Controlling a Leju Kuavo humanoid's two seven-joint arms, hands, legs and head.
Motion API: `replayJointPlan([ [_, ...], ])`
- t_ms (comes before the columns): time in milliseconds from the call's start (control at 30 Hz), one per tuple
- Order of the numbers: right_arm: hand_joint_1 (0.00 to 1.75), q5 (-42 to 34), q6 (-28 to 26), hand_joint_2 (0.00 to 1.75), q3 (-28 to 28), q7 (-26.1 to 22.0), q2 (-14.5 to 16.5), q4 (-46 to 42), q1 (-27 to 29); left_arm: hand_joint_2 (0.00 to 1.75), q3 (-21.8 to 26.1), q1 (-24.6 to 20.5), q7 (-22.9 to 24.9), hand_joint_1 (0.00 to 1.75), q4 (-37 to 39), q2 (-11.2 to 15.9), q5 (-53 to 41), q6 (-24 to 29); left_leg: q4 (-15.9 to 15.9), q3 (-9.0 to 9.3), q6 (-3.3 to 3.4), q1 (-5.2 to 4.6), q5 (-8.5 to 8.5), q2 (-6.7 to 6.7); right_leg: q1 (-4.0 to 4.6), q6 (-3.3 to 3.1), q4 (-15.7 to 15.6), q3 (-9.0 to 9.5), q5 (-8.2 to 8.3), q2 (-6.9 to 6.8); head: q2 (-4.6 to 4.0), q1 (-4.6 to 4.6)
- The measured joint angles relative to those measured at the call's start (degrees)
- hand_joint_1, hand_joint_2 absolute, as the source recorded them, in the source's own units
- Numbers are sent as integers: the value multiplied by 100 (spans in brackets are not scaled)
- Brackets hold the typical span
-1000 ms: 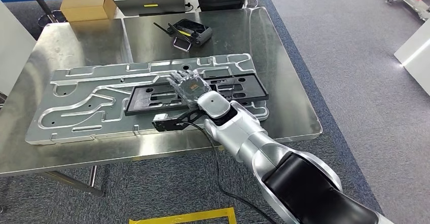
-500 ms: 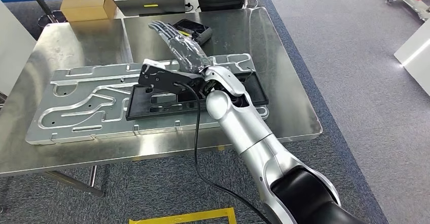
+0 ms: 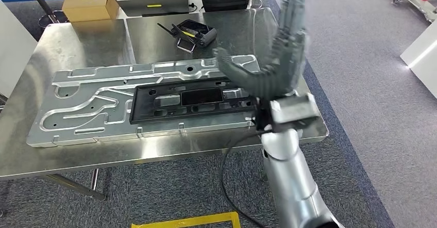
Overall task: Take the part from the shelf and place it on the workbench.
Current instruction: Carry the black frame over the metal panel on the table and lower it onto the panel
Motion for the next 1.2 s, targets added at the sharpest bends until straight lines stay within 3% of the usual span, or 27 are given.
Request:
replayJointPlan([
  [100, 0, -385, -379, 0, -163, -338, -294, -623, 723, 0, 67, 16, -10, 0, 0, -1, 64, 36, 21, -3, 28, -9, -18, 0, -10, 27, 0, 13, -3, -1, 0, 1],
  [267, 0, -383, -867, 0, -496, -614, -632, -1111, 1781, 0, 200, 30, -123, 0, 0, -19, 202, 22, 0, 22, 108, -6, 51, 9, -27, 113, -5, 46, 20, 0, 0, 1],
  [333, 0, -352, -953, 0, -662, -619, -743, -1181, 2184, 0, 257, 28, -175, 0, 0, -43, 251, 5, -82, 39, 159, 33, 127, 26, -31, 169, 227, -15, -238, -2, 0, 2],
  [433, 0, -448, -899, 0, -981, -620, -870, -1209, 2789, 0, 322, 34, -198, 0, 0, -66, 276, -16, -97, -26, 179, 45, 189, 39, -96, 257, 1278, -344, -957, -6, 0, 2],
  [467, 0, -530, -839, 0, -1097, -631, -897, -1209, 2988, 0, 333, 40, -195, 0, 0, -70, 277, -23, -84, -62, 169, 50, 207, 40, -125, 286, 1519, -384, -1068, -10, 0, 2],
  [500, 0, -614, -777, 0, -1217, -649, -915, -1212, 3174, 0, 341, 45, -186, 0, 0, -72, 276, -30, -66, -100, 153, 59, 223, 40, -155, 313, 1551, -319, -1069, -16, 0, 2],
  [533, 0, -688, -718, 0, -1344, -673, -927, -1220, 3348, 0, 351, 49, -176, 0, 0, -73, 275, -37, -39, -141, 134, 74, 236, 40, -186, 343, 1357, -137, -979, -26, 0, 2],
  [600, 0, -789, -624, 0, -1619, -730, -928, -1260, 3657, 0, 370, 50, -154, 0, 0, -74, 265, -45, 38, -223, 73, 103, 250, 35, -235, 391, 563, 437, -771, -50, 0, 2],
  [667, 0, -856, -552, 0, -1884, -772, -922, -1321, 3942, 0, 385, 52, -142, 0, 0, -74, 252, -48, 100, -259, -16, 107, 264, 22, -223, 343, 88, 753, -677, -34, 0, 2],
  [767, 0, -897, -488, 0, -2167, -790, -897, -1391, 4277, 0, 411, 61, -120, 0, 0, -73, 248, -48, 119, -272, -154, 107, 306, 12, -189, 172, 73, 701, -639, -11, 0, 2],
  [800, 0, -900, -459, 0, -2227, -788, -881, -1405, 4360, 0, 418, 64, -113, 0, 0, -72, 248, -48, 170, -307, -187, 115, 229, 16, -188, 111, 75, 661, -602, -16, 0, 2],
  [867, 0, -899, -383, 0, -2328, -769, -837, -1428, 4495, 0, 425, 65, -107, 0, 0, -70, 248, -47, 583, -453, -217, 129, -210, 25, -186, 0, 59, 556, -504, -38, 0, 2],
  [933, 0, -893, -301, 0, -2418, -727, -794, -1431, 4589, 0, 426, 60, -104, 0, 0, -69, 236, -48, 1324, -645, -215, 118, -757, 27, -143, -56, 64, 422, -403, -48, 0, 2],
  [967, 0, -890, -262, 0, -2464, -707, -777, -1429, 4629, 0, 426, 59, -103, 0, 0, -68, 225, -50, 1618, -681, -206, 110, -885, 27, -116, -70, 68, 349, -349, -50, 0, 2],
  [1000, 0, -890, -227, 0, -2509, -687, -763, -1428, 4664, 0, 426, 58, -102, 0, 0, -68, 212, -55, 1755, -635, -185, 97, -881, 27, -86, -78, 73, 272, -292, -51, 0, 2],
  [1033, 0, -900, -187, 0, -2558, -672, -749, -1426, 4697, 0, 426, 55, -98, 0, 0, -67, 198, -62, 1682, -487, -149, 79, -761, 26, -56, -83, 79, 199, -237, -51, 0, 2],
  [1100, 0, -932, -84, 0, -2660, -652, -721, -1427, 4761, 0, 426, 39, -82, 0, -1, -58, 168, -85, 996, 83, -15, 15, -496, 24, -9, -84, 93, 71, -127, -51, 0, 2],
  [1133, 0, -948, -16, 0, -2710, -642, -710, -1427, 4801, 0, 426, 25, -72, 0, -1, -49, 153, -96, 523, 408, 54, -20, -473, 26, 9, -73, 99, 26, -76, -52, 0, 2],
  [1200, 0, -952, 92, 0, -2799, -617, -696, -1426, 4883, 0, 425, 6, -54, 0, -2, -32, 135, -113, -64, 767, 134, -82, -531, 27, 1, -21, 88, 0, 24, -70, 0, 2],
])
